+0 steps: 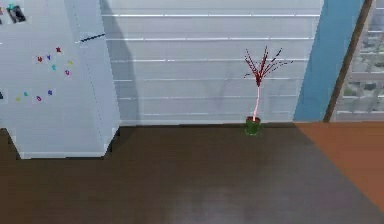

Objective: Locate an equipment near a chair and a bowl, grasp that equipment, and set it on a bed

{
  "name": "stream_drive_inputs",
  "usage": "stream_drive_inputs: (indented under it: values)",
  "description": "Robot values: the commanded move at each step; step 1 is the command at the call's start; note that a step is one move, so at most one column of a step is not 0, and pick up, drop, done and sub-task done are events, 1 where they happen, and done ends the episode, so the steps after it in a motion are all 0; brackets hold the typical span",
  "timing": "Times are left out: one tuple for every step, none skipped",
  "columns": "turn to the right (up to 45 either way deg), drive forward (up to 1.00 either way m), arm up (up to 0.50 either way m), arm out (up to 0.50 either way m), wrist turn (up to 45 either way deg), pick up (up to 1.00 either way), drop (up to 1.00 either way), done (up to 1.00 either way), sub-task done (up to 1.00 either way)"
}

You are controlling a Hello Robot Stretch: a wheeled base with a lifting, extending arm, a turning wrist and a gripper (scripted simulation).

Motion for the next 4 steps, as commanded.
stream_drive_inputs:
  values:
    - [0.0, 0.25, 0.00, 0.00, 0.0, 0.00, 0.00, 0.00, 0.00]
    - [-39.0, 0.00, 0.00, 0.00, 0.0, 0.00, 0.00, 0.00, 0.00]
    - [0.0, 0.65, 0.00, 0.00, 0.0, 0.00, 0.00, 0.00, 0.00]
    - [45.0, 0.00, 0.00, 0.00, 0.0, 0.00, 0.00, 0.00, 0.00]
